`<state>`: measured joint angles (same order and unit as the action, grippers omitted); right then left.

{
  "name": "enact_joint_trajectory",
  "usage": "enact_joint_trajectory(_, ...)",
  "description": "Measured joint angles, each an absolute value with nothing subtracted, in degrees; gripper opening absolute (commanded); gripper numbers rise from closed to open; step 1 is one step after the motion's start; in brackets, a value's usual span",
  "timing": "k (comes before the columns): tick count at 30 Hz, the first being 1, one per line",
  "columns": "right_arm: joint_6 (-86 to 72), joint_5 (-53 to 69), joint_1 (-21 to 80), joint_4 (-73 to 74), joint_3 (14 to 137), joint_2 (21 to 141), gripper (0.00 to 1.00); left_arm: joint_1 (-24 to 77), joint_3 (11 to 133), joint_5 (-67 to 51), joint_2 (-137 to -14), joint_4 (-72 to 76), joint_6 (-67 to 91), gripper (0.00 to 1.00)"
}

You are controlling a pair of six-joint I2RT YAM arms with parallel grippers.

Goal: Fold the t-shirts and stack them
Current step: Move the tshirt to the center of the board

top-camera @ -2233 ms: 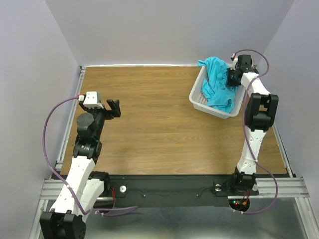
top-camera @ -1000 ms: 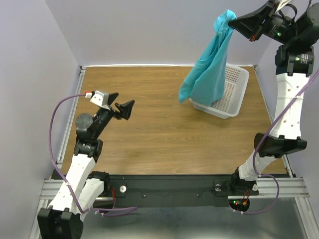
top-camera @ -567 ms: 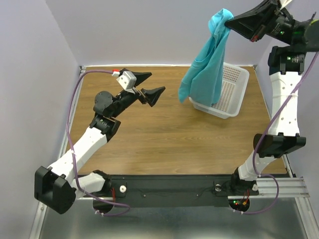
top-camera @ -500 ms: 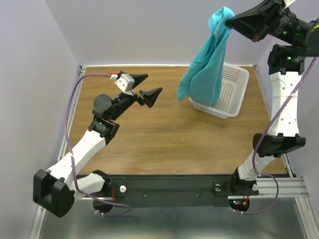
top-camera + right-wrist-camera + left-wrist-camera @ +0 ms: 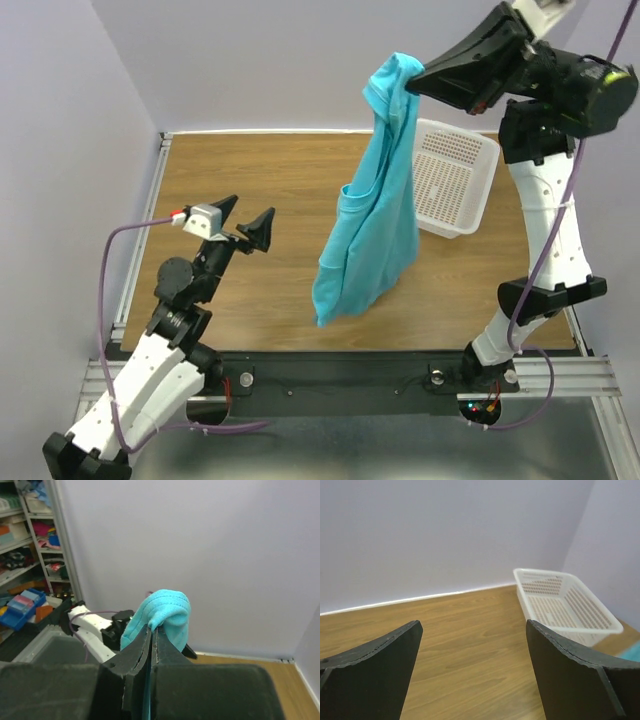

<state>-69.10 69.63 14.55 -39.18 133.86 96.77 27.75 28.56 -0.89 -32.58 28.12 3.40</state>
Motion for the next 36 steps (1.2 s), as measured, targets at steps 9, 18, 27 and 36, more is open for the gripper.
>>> enact_joint_trajectory(9, -42.33, 66.11, 20.51, -12.25, 129.49, 101.21, 0.01, 27.73, 28.64, 8.58, -21.96, 19.66, 1.76, 0.97)
enact_joint_trajectory(18, -16.32, 53.36, 25.43, 14.79, 128.35, 106.83, 0.01, 27.73, 28.64, 12.45, -17.52, 15.25, 0.23, 0.98)
enact_joint_trajectory(27, 8.45, 42.54, 29.47, 24.29, 98.76, 94.08, 0.05, 27.73, 28.64, 12.95, -17.52, 14.57, -0.25, 0.98)
enact_joint_trajectory(36, 19.86, 33.52, 31.14, 27.94, 80.6, 91.83, 0.98, 27.73, 26.44, 12.91, -17.61, 16.32, -0.62, 0.98)
